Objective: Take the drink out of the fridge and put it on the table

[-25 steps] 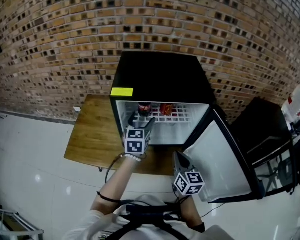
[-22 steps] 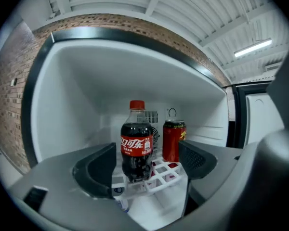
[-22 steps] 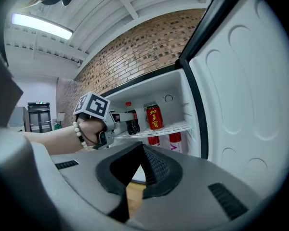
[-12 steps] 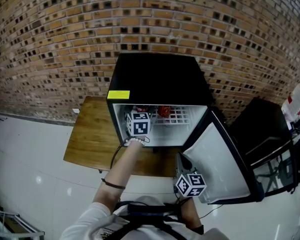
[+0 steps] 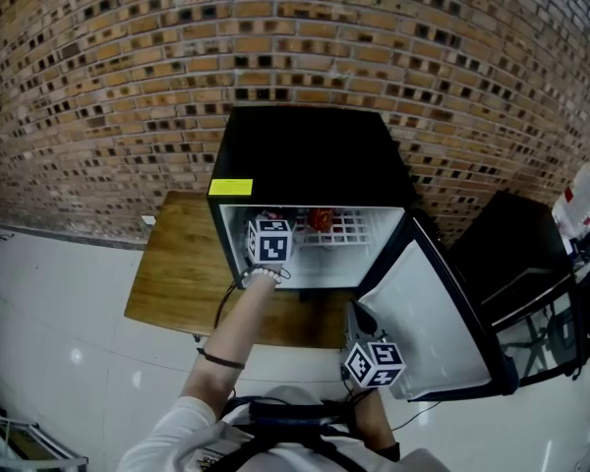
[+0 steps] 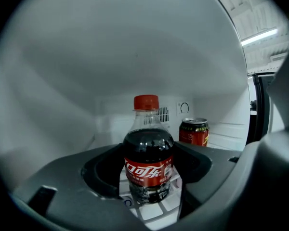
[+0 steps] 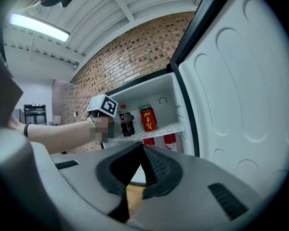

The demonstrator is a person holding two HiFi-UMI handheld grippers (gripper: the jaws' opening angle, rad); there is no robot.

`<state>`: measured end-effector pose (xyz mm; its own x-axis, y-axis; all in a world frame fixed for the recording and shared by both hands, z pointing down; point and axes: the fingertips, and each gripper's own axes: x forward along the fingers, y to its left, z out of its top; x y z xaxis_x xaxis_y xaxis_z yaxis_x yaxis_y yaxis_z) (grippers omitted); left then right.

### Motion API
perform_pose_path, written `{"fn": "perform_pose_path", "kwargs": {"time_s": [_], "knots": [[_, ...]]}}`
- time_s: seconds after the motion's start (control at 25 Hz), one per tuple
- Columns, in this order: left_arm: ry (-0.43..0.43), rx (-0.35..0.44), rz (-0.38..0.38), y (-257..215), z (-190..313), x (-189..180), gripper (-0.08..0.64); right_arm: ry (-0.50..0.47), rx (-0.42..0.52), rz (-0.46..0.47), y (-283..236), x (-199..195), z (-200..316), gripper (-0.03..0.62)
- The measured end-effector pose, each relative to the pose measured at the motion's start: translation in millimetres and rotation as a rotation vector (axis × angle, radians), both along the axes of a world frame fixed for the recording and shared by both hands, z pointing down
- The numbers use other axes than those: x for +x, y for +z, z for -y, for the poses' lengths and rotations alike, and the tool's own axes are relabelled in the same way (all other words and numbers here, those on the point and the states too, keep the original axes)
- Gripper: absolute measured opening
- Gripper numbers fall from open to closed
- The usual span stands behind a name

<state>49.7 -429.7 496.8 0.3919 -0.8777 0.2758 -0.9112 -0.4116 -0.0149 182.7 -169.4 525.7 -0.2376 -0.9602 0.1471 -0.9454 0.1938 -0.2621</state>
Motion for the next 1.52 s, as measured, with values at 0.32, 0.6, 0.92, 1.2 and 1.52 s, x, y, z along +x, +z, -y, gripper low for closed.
{"fn": "perform_pose_path", "kwargs": {"time_s": [0.32,0.6,0.92,1.2,1.52], "knots": [[0.026,0.006,-0.035,-7.7,-13.6,-0.5,0.305,0.008,0.007,0.007,-1.2,4.0,-4.6,0.011],[0.093,0.016,-0.076,-11.7,-62.2,0.9,0.305,-0.017,0.004,0.006,-0.4,-4.3,-3.3,0.011],[0.140,0.060,-0.117,-13.8,-126.5,-21.6,0.305,-0.063,0.002,-0.003,-1.1,-19.6,0.4,0.011],[0.109,0.069,-0.073,31.6,-160.4,-62.3,0.305,-0.111,-0.010,-0.019,1.4,-39.7,5.8,0.011],[-0.025,-0.017,-0.060,116.3,-154.8,-122.2,0.305,-0.131,-0.016,-0.034,4.4,-49.0,15.0,0.011]]}}
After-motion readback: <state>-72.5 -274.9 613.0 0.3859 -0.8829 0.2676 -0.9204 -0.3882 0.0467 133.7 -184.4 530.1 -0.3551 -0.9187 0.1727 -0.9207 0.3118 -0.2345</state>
